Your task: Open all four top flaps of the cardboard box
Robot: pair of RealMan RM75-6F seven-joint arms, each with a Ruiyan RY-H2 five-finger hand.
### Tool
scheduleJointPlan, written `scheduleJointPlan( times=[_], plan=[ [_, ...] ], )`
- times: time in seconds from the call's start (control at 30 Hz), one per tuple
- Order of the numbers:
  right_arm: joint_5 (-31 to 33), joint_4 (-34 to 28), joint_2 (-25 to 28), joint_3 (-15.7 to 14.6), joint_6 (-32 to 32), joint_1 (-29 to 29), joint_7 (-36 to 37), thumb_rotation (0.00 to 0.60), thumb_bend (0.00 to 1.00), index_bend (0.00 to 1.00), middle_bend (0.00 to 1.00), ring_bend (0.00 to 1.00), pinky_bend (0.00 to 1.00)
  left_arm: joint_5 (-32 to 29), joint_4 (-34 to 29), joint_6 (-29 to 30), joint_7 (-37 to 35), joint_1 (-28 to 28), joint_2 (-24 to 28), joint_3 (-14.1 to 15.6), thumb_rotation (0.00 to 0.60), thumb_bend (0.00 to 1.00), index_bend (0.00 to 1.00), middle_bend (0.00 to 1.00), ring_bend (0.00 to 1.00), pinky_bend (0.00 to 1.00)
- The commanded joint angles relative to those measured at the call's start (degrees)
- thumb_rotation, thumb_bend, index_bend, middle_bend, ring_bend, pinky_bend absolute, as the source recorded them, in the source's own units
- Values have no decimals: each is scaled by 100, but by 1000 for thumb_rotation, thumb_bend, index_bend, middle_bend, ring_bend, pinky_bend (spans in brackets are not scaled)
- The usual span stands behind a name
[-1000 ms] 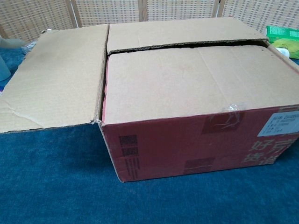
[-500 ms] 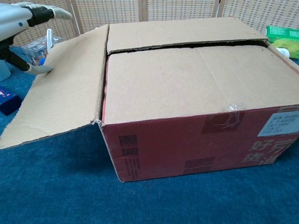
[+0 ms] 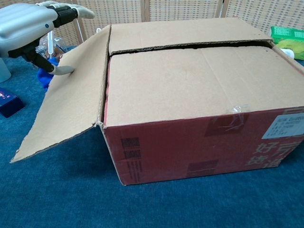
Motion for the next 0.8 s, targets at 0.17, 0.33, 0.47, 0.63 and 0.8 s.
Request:
scheduleJointPlan(
  times=[0.17,0.33,0.47,0.63,0.8],
  plan=[
    [6,295,-204,-43,-110,-54,-472,600,65,0,139,0,48,22,70,4,-121,-73,-4,-9,600,64,0,0,0,0],
    [-9,383,-265,-160,-303,-88,-579,600,12,0,92,0,20,70,153,20,-224,-107,-73,41,600,64,0,0,0,0],
    [-88,536,-364,-246,-388,-107,-541,600,0,0,61,0,19,134,152,96,-243,-125,-83,44,600,64,0,0,0,0],
    [25,594,-421,-231,-703,-27,-407,600,0,0,24,0,0,179,159,137,-243,-188,-96,6,600,53,0,0,0,0],
    [159,509,-462,-168,-801,-32,-395,600,0,0,21,0,0,177,208,99,-240,-287,-199,-23,600,11,0,0,0,0]
  ],
)
